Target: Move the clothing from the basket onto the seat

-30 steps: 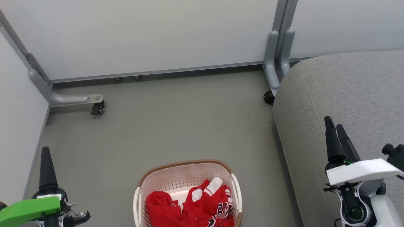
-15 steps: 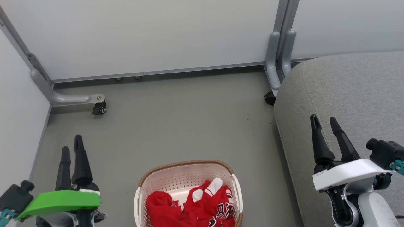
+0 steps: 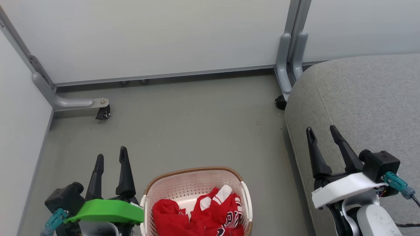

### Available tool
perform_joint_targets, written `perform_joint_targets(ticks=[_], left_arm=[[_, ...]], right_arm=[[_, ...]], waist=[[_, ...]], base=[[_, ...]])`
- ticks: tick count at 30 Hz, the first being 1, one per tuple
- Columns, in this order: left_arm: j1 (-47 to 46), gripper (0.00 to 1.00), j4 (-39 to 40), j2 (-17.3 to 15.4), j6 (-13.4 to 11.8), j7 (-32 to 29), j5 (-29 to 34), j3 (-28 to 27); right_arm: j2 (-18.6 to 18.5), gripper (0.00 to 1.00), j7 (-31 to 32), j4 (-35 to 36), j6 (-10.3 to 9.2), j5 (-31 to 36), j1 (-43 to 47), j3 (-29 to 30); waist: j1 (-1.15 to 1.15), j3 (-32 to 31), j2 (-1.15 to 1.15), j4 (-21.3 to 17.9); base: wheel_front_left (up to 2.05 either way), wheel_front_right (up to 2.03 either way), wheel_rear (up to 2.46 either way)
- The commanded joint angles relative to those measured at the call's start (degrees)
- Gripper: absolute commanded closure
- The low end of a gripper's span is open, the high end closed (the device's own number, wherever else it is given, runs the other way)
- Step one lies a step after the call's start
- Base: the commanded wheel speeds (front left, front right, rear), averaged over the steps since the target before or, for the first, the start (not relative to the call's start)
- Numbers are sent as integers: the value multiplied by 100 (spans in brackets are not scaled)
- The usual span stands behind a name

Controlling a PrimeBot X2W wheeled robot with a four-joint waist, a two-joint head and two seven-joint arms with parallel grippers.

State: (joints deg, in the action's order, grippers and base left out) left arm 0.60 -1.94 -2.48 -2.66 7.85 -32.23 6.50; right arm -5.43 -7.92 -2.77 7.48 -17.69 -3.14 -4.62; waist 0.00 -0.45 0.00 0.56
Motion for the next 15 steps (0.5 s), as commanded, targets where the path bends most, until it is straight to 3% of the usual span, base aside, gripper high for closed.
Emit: perform_joint_targets(ticks=[1, 15], left_arm=[[-3, 0, 69, -36, -73, 61, 202, 68], [92, 0, -112, -48, -344, 258, 1186, 406]], right_arm=[[-40, 0, -61, 60, 1, 207, -34, -38], [-50, 0, -255, 32, 1, 1106, 32, -160]], waist=[[0, -3, 0, -1], [0, -63, 0, 8]], base=[[0, 0, 0], [0, 0, 0]])
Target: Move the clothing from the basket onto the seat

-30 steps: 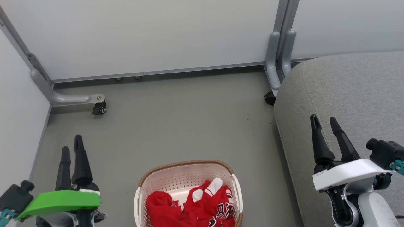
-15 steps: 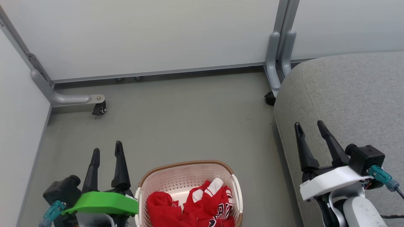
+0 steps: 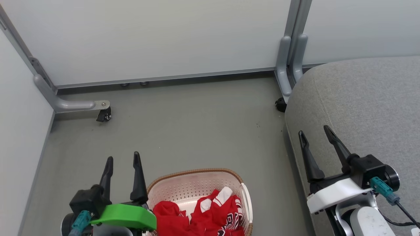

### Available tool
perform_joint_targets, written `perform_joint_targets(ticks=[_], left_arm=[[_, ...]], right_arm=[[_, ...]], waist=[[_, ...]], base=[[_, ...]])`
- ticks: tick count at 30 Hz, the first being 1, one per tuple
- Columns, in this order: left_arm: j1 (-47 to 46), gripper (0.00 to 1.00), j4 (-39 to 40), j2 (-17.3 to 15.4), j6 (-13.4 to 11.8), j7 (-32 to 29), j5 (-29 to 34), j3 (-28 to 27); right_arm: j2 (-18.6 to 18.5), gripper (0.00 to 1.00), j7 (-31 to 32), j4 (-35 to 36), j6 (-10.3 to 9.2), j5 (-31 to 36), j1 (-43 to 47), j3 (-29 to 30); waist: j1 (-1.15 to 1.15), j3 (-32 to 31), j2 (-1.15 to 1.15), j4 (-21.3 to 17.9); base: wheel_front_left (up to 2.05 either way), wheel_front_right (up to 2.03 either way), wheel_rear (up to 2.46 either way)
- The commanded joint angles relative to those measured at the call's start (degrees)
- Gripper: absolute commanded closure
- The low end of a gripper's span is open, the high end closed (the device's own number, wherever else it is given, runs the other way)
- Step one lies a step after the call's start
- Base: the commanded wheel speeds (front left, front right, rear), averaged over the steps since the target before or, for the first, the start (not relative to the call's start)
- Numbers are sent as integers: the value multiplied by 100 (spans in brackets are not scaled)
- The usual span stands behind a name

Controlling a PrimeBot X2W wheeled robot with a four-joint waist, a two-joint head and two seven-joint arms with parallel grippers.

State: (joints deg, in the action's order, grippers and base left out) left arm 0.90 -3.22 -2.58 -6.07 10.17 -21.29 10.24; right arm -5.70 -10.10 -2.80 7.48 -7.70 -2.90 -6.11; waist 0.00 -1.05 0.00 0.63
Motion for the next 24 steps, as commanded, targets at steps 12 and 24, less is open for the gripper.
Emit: perform_joint_targets(ticks=[12, 24], left_arm=[[110, 0, -193, -50, -65, 181, 694, 243], [236, 0, -127, -39, 184, 324, 776, 139]], right_arm=[[28, 0, -195, 11, 1, 605, 69, -51], [61, 0, -334, -4, 1, 960, 132, -119]], waist=[[0, -54, 0, 16], [0, -110, 0, 28]], base=[[0, 0, 0], [0, 0, 0]])
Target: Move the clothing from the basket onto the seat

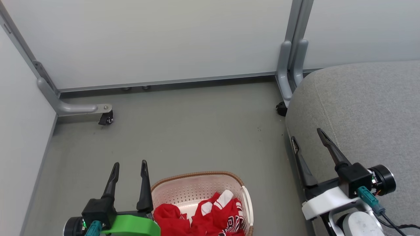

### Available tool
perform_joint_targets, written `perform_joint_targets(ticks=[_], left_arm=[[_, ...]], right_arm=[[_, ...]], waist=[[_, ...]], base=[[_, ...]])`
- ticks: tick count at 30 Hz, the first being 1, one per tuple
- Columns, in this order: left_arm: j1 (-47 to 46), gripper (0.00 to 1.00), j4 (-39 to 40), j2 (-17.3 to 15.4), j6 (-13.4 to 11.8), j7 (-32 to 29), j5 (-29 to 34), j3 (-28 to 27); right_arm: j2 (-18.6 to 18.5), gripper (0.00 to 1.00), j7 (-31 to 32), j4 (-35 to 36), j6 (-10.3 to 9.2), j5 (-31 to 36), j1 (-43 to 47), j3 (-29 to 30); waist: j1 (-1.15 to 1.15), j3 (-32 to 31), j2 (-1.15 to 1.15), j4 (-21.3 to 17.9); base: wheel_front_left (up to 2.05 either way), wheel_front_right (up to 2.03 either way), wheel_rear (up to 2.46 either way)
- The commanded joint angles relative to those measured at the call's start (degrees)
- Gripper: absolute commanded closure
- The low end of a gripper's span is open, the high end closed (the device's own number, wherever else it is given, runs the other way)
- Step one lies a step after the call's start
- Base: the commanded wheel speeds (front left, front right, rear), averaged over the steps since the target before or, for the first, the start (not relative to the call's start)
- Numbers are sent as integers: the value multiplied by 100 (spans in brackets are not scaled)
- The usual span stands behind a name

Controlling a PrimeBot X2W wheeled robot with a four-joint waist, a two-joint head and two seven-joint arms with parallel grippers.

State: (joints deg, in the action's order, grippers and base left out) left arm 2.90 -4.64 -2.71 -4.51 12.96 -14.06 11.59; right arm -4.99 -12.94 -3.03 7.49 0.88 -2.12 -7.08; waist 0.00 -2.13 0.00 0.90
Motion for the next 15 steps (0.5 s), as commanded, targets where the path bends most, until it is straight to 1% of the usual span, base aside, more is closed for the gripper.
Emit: perform_joint_targets(ticks=[1, 15], left_arm=[[38, 0, 18, -26, 35, 56, 87, 6], [122, 0, 35, -31, 39, 187, 461, 49]], right_arm=[[-11, 0, -51, 19, 0, 133, 55, -31], [14, 0, -202, 63, 0, 530, 102, -81]], waist=[[0, -4, 0, 2], [0, 22, 0, 22]], base=[[0, 0, 0], [0, 0, 0]])
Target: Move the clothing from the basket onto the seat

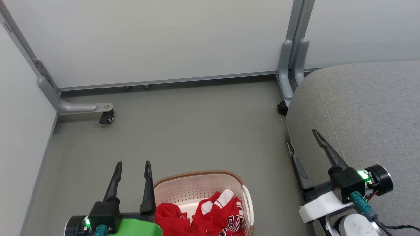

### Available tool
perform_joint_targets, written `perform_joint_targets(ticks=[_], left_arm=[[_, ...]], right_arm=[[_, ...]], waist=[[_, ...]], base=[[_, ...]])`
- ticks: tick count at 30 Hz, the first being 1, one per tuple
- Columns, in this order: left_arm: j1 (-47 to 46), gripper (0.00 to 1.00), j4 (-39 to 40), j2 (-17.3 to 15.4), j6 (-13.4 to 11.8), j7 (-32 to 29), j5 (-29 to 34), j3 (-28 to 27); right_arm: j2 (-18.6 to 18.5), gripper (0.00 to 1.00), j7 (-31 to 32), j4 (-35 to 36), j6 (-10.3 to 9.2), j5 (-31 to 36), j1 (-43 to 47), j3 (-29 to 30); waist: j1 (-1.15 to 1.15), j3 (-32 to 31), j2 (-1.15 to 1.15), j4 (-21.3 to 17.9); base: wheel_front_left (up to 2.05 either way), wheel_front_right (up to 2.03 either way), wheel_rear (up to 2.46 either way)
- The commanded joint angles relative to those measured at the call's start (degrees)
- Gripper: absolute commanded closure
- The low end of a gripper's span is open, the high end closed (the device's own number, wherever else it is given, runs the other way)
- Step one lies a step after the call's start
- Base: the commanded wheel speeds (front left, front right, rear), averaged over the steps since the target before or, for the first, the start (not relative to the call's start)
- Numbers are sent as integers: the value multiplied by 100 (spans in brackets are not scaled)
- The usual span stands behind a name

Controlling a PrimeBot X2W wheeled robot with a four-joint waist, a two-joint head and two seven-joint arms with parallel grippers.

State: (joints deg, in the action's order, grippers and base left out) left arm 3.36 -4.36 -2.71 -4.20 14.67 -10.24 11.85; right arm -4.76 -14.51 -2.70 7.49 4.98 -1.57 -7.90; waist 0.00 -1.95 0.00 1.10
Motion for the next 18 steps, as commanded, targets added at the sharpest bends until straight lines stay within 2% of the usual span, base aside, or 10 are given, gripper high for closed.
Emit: perform_joint_targets(ticks=[1, 4, 8, 14, 18], left_arm=[[78, 0, 3, -31, 8, 33, 119, 37], [95, 0, -20, -32, 19, 72, 149, 51], [96, 0, -57, -32, 62, 49, -241, -62], [119, 0, -151, -32, 90, 49, -392, -185], [108, 0, -202, -31, 120, 49, -435, -218]], right_arm=[[-12, 0, -56, 26, 0, 162, 51, -24], [28, 0, -76, 35, 0, -9, 70, 16], [107, 0, -73, -48, 0, -625, 90, 104], [169, 0, -73, -437, 0, -1633, 107, 274], [175, 0, -73, -520, 0, -1740, 52, 222]], waist=[[0, 8, 0, 4], [0, 16, 0, 4], [0, 34, 0, 2], [0, 34, 0, -8], [0, 45, 0, -16]], base=[[0, 0, 0], [0, 0, 0], [0, 0, 0], [0, 0, 0], [0, 0, 0]])
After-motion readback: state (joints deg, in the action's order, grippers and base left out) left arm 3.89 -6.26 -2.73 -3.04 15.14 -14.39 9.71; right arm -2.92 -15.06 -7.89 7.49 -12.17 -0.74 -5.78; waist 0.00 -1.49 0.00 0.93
